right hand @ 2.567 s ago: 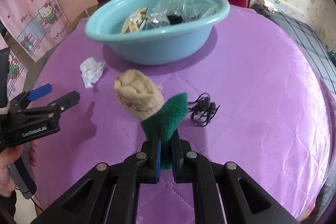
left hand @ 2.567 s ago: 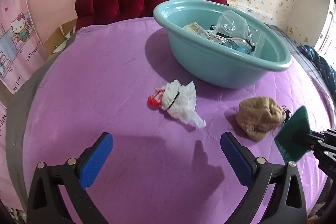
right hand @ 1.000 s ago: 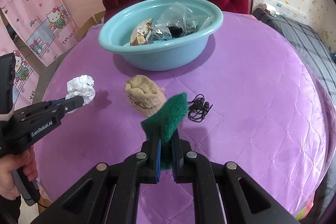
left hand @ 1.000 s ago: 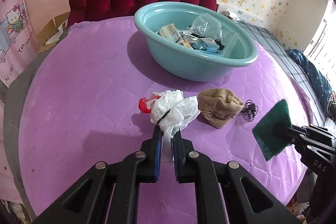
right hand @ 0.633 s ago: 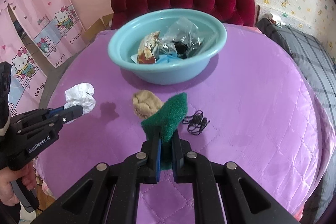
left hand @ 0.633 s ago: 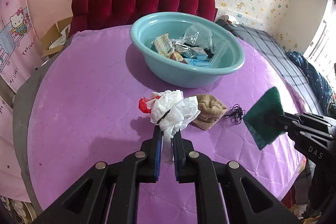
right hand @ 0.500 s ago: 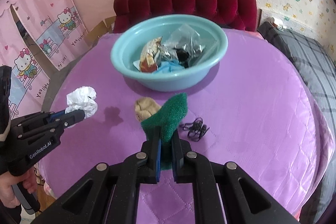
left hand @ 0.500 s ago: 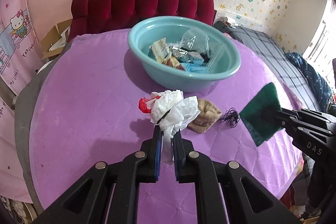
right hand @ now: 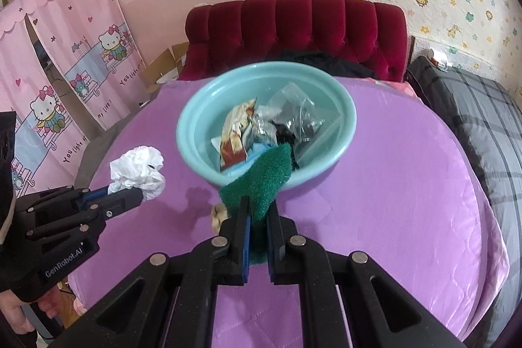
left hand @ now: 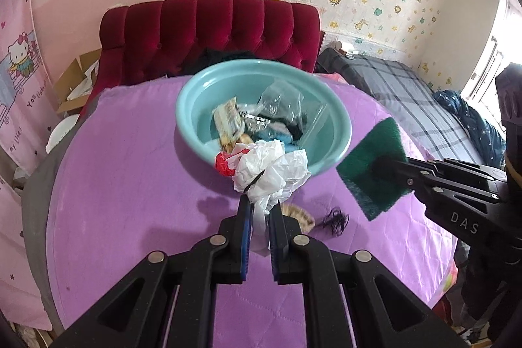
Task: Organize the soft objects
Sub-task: 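Carry the green pad and white bag in both grippers over the basin, then open both grippers to drop the pad and white bag into the basin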
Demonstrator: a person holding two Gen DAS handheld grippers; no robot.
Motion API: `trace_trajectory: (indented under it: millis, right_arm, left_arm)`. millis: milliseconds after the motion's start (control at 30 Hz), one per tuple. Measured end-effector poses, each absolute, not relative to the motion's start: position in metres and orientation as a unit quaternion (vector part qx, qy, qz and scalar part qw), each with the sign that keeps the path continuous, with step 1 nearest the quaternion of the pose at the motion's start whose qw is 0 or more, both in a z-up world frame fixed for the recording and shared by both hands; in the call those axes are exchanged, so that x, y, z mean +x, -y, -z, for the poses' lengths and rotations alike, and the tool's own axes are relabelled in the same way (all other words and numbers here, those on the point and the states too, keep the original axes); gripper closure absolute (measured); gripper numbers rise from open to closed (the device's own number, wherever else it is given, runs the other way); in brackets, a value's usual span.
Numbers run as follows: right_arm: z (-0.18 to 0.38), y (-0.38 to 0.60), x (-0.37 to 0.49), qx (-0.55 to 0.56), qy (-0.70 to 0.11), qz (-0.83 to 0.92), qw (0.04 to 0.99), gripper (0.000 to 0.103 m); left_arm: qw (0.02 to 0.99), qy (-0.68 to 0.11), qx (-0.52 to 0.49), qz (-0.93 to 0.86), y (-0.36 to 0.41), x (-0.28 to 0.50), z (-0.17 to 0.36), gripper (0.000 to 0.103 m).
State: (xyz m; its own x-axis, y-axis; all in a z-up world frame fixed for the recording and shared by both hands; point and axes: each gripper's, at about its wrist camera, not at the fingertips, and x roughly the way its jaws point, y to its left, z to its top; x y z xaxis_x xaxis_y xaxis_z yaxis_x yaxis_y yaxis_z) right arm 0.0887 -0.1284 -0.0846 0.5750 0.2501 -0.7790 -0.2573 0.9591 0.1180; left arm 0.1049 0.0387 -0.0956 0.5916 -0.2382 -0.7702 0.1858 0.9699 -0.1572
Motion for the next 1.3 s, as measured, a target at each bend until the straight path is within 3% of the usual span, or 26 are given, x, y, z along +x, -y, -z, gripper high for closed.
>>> trace_trajectory:
  millis: [567, 1300]
  right_arm:
    - [0.077, 0.122, 0.169, 0.005, -0.426, -0.153, 0.892, 0.097]
    - [0.139, 0.103, 0.283, 0.019, -0.463, -0.141, 0.875, 0.096]
  left_arm:
    - [0.893, -0.431, -0.027, 0.129, -0.029, 0.181, 0.099, 0.093]
    - [0.876, -0.462, -0.025, 0.134, -0.028, 0.267, 0.154, 0.093]
